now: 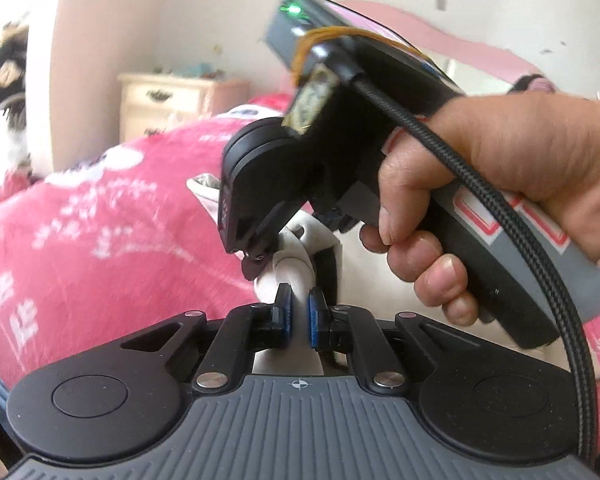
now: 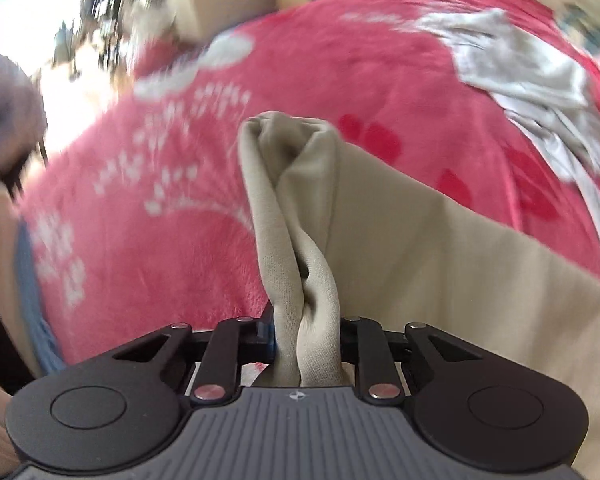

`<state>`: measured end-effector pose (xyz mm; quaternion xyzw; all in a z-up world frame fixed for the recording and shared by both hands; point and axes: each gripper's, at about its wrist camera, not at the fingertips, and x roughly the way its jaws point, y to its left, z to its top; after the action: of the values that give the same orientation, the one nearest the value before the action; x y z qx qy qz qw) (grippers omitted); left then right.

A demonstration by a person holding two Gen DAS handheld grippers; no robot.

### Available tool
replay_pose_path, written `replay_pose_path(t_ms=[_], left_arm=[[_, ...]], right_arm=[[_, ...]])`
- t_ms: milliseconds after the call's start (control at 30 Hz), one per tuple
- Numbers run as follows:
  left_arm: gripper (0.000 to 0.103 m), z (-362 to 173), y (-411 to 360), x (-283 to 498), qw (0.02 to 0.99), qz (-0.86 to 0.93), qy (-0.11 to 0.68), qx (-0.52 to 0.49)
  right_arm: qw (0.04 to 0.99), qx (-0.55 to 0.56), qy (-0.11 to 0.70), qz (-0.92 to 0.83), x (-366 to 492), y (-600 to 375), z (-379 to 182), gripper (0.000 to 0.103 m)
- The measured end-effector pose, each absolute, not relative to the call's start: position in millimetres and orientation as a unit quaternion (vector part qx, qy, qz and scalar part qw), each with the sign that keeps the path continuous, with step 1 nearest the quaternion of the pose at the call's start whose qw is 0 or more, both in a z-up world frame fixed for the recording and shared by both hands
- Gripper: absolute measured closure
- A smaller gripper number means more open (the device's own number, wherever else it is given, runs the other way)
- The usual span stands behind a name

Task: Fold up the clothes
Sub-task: 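Grasp the jacket edge with the right gripper and lift it up, then fold the held jacket edge over the jacket with the right gripper, then open it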

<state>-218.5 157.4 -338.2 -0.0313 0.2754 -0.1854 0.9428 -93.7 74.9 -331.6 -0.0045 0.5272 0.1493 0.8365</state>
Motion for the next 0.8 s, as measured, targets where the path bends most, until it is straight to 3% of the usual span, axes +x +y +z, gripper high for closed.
replay_pose_path(t_ms=[333, 800], left_arm=[[0.097, -308.7, 113.3, -227.1, 0.939, -0.245, 0.236, 0.041], [0.097, -287.5, 5.9, -238.3, 0.906, -0.349, 0.212, 0.112]], right_arm=[[0.859, 0.204, 0.452, 0.13, -119.1, -26.5, -314.9, 0.082], [0.854, 0.326, 0.382, 0.134, -157.0, -178.9, -308.8, 0.084]])
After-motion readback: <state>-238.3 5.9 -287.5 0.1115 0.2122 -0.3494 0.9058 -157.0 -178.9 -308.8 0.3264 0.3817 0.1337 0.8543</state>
